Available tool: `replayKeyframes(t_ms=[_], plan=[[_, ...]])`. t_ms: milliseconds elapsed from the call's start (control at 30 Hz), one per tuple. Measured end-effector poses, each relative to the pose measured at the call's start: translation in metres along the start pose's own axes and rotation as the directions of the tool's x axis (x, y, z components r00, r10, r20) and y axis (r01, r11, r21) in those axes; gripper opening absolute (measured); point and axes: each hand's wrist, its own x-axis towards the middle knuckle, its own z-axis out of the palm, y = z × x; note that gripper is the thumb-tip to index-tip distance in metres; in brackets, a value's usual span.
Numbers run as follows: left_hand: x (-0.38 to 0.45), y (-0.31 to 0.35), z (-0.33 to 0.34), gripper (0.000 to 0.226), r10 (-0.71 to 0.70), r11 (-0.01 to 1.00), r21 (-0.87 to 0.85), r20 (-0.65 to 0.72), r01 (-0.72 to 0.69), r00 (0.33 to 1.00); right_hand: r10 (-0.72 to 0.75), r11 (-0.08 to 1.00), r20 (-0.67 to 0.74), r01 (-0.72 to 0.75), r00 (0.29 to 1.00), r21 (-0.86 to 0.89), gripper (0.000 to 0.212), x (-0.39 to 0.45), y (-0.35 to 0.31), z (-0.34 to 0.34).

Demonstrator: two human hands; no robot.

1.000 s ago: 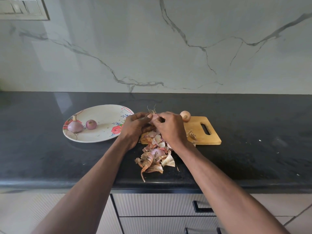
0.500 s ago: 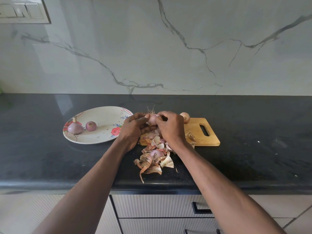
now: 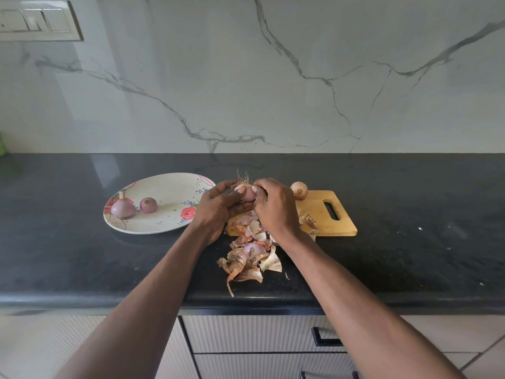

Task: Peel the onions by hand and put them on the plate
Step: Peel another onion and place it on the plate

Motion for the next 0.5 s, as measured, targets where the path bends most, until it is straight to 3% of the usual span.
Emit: replayKeyframes(t_ms=[233,400,500], plan=[[-0.002,0.003,0.001,0.015,-0.023,1.000,0.021,0.053,0.022,0.998,0.049,0.998,-0.016,-0.050,0.999,-0.025,0.007,0.000,-0.001,0.003],[0.001,0.003,0.000,0.020,-0.050,0.999,-0.017,0.031,0.050,0.998,0.336,0.927,0.066,-0.342,0.940,0.154,0.014,0.008,-0.003,-0.003],[0.002,0.004,-0.001,0.014,-0.064,0.997,-0.045,0.020,0.065,0.998,0.419,0.867,0.107,-0.432,0.902,0.248,0.015,0.012,-0.001,-0.005]])
